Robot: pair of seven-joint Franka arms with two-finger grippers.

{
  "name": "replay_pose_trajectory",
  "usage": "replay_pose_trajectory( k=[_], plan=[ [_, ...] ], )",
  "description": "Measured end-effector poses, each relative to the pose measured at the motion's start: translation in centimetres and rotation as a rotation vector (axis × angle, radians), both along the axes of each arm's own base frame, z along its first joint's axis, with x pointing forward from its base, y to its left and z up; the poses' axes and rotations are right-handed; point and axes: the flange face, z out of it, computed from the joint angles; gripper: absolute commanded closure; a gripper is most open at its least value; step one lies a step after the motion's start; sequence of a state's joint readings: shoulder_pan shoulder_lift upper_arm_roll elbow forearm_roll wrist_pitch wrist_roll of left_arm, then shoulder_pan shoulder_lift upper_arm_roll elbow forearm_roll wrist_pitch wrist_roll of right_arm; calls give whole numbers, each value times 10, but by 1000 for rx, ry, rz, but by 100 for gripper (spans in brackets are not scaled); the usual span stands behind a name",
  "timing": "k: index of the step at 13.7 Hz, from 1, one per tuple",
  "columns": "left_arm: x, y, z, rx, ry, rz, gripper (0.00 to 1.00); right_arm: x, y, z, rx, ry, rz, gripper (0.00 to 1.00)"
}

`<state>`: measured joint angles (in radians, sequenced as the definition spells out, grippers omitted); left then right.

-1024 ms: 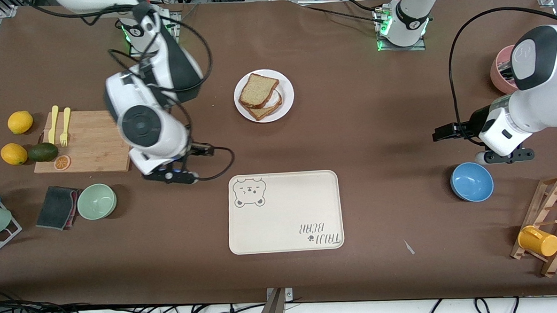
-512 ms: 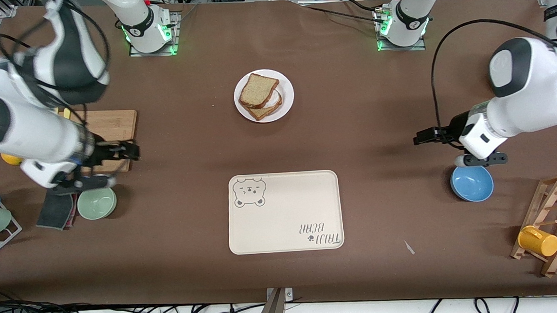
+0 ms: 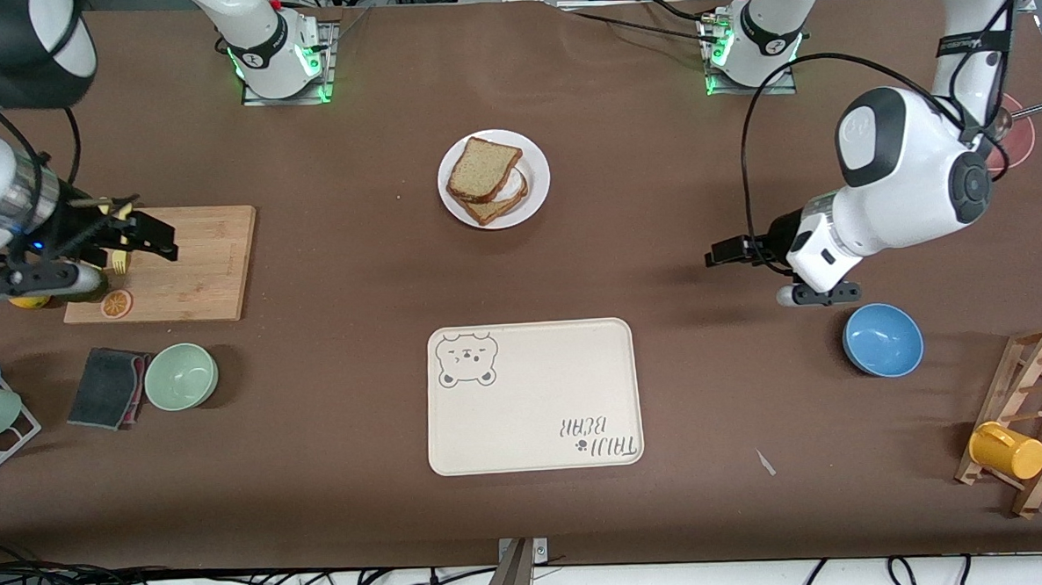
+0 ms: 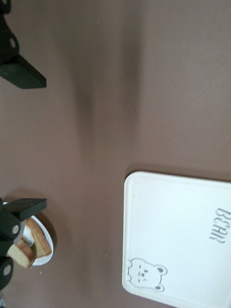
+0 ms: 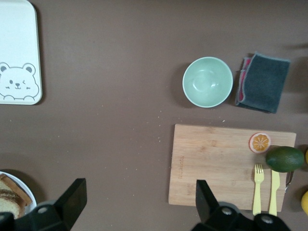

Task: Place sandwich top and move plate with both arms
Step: 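Retract the right arm to rest while the left gripper approaches the plate, then reach the left gripper to the rim of the white plate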

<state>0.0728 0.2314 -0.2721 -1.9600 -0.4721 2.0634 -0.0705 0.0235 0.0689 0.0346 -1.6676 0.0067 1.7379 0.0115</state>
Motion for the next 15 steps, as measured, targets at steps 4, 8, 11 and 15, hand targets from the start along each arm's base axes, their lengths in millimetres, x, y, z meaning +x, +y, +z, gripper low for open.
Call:
replay_pose_trajectory(
  k=[4, 8, 11, 15],
  plan=[
    [-17, -36, -20, -123, 61, 52, 0, -24, -8, 25, -2, -12, 4, 0],
    [-33, -81, -45, -190, 42, 85, 0, -27, -30, 22, -2, 1, -8, 0],
    [-48, -103, -71, -260, 24, 72, 0, -27, -40, 20, -2, 4, -13, 0],
    [-65, -126, -106, -321, 49, -6, 0, -29, -39, 20, -1, 15, -12, 0]
  ],
)
